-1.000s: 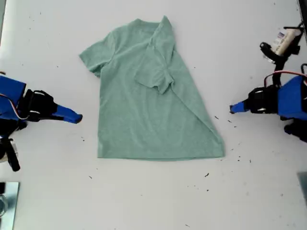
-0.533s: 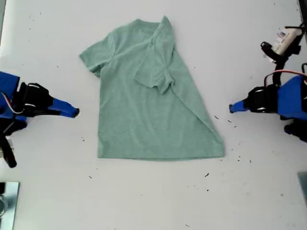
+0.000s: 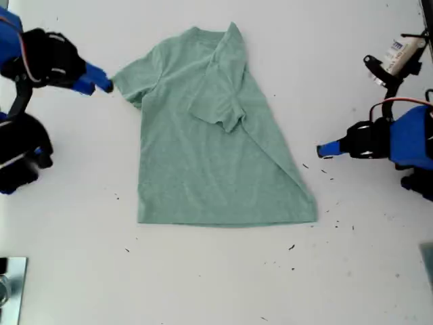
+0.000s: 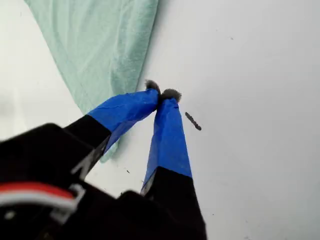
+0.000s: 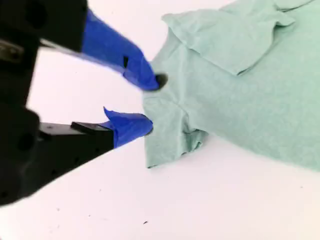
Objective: Fold t shirt
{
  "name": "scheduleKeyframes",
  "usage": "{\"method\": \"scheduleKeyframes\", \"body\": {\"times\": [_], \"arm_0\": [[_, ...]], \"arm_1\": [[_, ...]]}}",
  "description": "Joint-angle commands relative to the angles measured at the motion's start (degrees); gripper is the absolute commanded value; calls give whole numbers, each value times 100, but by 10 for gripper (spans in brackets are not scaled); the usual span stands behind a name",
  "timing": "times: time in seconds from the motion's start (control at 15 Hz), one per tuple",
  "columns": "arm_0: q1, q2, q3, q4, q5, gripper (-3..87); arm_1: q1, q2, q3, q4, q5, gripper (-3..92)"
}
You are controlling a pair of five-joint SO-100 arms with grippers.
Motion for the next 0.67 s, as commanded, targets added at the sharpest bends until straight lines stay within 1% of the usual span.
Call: {"method": "scheduleKeyframes", "body": {"times": [0.0, 0.2, 0.33, 0.47, 0.6], "arm_0": [[-360, -809, -835, 44, 589, 327], [-861, -1178, -853, 9, 958, 338], [-1389, -1433, -519, -176, 1187, 341], [-1723, -1775, -35, -729, 1389, 340], [-1890, -2268, 466, -1450, 1450, 341]], "arm_1": [[-149, 35, 264, -132, 158, 24], [-211, 35, 264, -97, 229, 24], [-167, 35, 264, -97, 193, 24], [-158, 35, 255, -97, 167, 24], [-158, 35, 255, -97, 167, 24]]}}
